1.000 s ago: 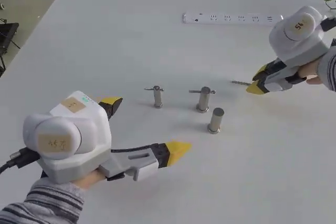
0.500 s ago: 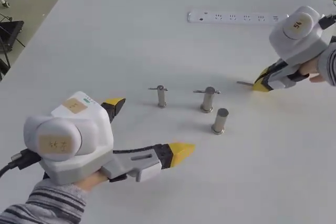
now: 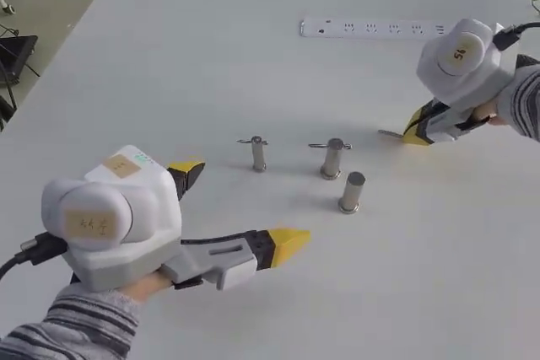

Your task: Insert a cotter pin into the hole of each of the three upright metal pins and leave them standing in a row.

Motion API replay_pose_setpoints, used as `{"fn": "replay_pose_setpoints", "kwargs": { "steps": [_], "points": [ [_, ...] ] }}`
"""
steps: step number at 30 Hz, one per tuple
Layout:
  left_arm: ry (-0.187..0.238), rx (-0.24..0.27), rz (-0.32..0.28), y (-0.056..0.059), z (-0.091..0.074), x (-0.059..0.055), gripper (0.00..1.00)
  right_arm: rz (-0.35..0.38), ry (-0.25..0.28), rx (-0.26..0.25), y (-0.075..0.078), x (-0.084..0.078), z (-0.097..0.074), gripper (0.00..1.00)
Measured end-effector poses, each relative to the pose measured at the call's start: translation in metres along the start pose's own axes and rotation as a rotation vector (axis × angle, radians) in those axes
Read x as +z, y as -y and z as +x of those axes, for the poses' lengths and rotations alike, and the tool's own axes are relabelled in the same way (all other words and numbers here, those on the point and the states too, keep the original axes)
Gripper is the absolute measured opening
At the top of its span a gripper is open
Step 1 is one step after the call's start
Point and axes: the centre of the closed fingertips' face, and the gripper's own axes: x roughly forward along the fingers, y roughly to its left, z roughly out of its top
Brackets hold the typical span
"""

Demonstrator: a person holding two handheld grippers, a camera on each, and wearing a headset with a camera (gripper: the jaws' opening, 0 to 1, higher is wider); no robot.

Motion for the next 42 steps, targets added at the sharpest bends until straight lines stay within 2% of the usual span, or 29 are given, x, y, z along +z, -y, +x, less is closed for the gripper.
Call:
{"fn": "replay_pose_setpoints", "kwargs": {
  "steps": [7, 10, 12, 23, 28, 32, 36, 39, 41, 42],
  "points": [
    [-0.017, -0.011, 0.028, 0.002, -0.001, 0.001, 0.90, 0.005, 0.051, -0.042, -0.008, 0.005, -0.010, 0.00],
    [-0.028, -0.013, 0.028, 0.003, -0.001, 0.003, 0.80, -0.010, 0.074, -0.054, -0.016, 0.009, -0.018, 0.00],
    [-0.035, -0.021, 0.030, 0.005, 0.000, 0.003, 0.78, -0.020, 0.088, -0.064, -0.019, 0.013, -0.023, 0.00],
    [-0.025, -0.064, -0.002, 0.016, 0.006, 0.016, 0.65, -0.064, 0.220, -0.115, -0.040, 0.046, -0.061, 0.00],
    [-0.028, -0.080, -0.041, 0.020, 0.010, 0.019, 0.60, -0.098, 0.265, -0.116, -0.053, 0.061, -0.073, 0.00],
    [-0.034, -0.107, -0.067, 0.026, 0.013, 0.026, 0.54, -0.141, 0.303, -0.106, -0.068, 0.074, -0.080, 0.00],
    [-0.004, -0.144, -0.124, 0.033, 0.016, 0.039, 0.50, -0.180, 0.319, -0.099, -0.079, 0.081, -0.082, 0.00],
    [-0.012, -0.120, -0.112, 0.030, 0.019, 0.042, 0.45, -0.217, 0.345, -0.098, -0.088, 0.087, -0.084, 0.00],
    [-0.037, -0.105, -0.098, 0.029, 0.022, 0.040, 0.40, -0.235, 0.353, -0.094, -0.087, 0.089, -0.082, 0.00],
    [-0.037, -0.114, -0.099, 0.030, 0.022, 0.040, 0.39, -0.248, 0.356, -0.092, -0.092, 0.090, -0.083, 0.00]
  ]
}}
